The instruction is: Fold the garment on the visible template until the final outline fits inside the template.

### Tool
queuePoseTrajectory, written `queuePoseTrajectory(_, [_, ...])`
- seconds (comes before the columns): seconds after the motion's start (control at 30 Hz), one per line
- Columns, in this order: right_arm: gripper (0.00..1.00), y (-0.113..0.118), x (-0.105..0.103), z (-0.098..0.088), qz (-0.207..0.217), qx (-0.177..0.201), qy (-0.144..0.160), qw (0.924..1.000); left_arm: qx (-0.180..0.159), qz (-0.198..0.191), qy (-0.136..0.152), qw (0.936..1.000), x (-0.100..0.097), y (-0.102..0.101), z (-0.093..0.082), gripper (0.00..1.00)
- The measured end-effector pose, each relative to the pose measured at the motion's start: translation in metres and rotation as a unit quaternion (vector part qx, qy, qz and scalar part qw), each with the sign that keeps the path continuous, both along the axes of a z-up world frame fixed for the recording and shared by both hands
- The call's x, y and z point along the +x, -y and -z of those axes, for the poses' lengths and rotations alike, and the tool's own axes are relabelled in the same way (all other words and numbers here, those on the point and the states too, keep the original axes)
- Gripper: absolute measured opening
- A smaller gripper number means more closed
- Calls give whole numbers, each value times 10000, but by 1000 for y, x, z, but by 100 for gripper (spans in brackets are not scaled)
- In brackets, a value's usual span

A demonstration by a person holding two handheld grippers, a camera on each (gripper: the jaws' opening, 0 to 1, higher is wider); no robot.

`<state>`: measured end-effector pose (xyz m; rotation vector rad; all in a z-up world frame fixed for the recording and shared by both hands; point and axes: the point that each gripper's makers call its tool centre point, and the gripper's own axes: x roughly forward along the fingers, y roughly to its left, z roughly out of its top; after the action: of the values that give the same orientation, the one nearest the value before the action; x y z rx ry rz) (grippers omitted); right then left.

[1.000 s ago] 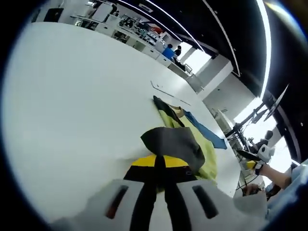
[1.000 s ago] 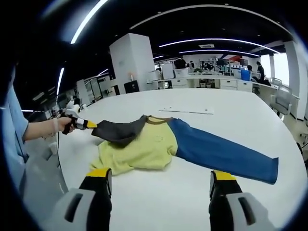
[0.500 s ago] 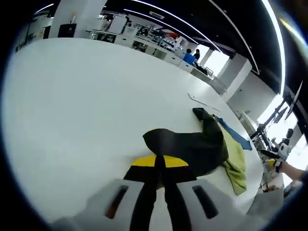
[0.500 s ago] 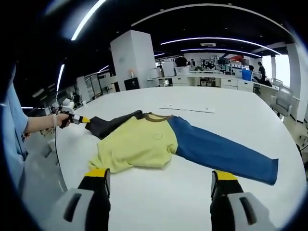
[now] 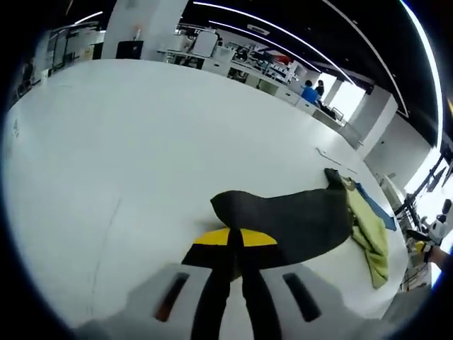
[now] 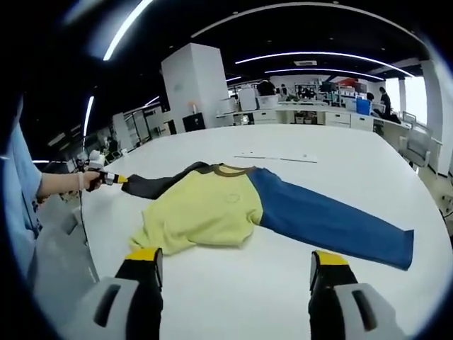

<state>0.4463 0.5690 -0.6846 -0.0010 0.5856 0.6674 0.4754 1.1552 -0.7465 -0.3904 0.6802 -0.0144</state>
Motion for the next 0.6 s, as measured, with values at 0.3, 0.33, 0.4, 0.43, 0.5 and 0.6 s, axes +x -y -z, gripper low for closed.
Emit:
queuePoseTrajectory(0.3, [86, 4, -3, 0, 53, 2, -8, 10000, 183, -220, -193, 9994, -8, -18, 9, 0])
queuePoseTrajectory(0.33, [86, 6, -4, 1, 68, 8, -19, 10000, 188, -260, -199, 9993, -9, -19, 9, 0])
queuePoseTrajectory(0.4, [85, 7, -5, 2, 83, -9, -38, 10000, 209, -276, -200, 9992, -11, -22, 8, 0])
queuePoseTrajectory(0.43, [85, 7, -6, 2, 91, -7, -35, 10000, 250, -291, -212, 9990, -12, -24, 9, 0])
queuePoseTrajectory(0.5, [85, 7, -8, 2, 102, 11, -43, 9999, 285, -345, -231, 9987, -13, -31, 10, 0])
queuePoseTrajectory(0.6, [85, 8, -10, 3, 114, 12, -62, 9999, 341, -455, -332, 9978, -15, -40, 15, 0])
